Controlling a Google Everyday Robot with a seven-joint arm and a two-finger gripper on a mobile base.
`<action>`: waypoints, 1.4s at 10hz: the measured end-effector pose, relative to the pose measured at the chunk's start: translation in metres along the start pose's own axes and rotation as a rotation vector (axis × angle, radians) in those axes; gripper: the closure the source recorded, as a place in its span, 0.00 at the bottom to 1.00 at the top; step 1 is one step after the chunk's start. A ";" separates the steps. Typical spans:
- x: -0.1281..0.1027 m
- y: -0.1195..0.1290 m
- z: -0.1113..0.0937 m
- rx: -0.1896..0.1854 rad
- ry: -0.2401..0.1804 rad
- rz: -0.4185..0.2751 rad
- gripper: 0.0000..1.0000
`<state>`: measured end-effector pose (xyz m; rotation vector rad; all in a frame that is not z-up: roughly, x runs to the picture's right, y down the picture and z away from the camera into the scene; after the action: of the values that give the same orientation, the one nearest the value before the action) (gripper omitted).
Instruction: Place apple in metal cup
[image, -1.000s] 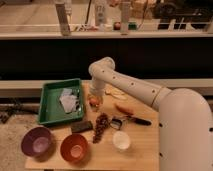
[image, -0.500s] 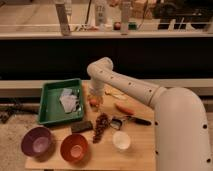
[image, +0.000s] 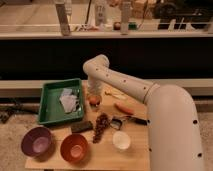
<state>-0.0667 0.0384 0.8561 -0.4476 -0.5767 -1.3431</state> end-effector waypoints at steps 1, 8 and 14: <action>0.001 -0.001 -0.002 -0.002 0.003 -0.001 0.94; 0.005 0.000 -0.003 -0.013 0.006 0.002 0.88; 0.002 -0.008 -0.021 -0.017 -0.027 0.032 0.32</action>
<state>-0.0715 0.0229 0.8411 -0.4874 -0.5794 -1.3141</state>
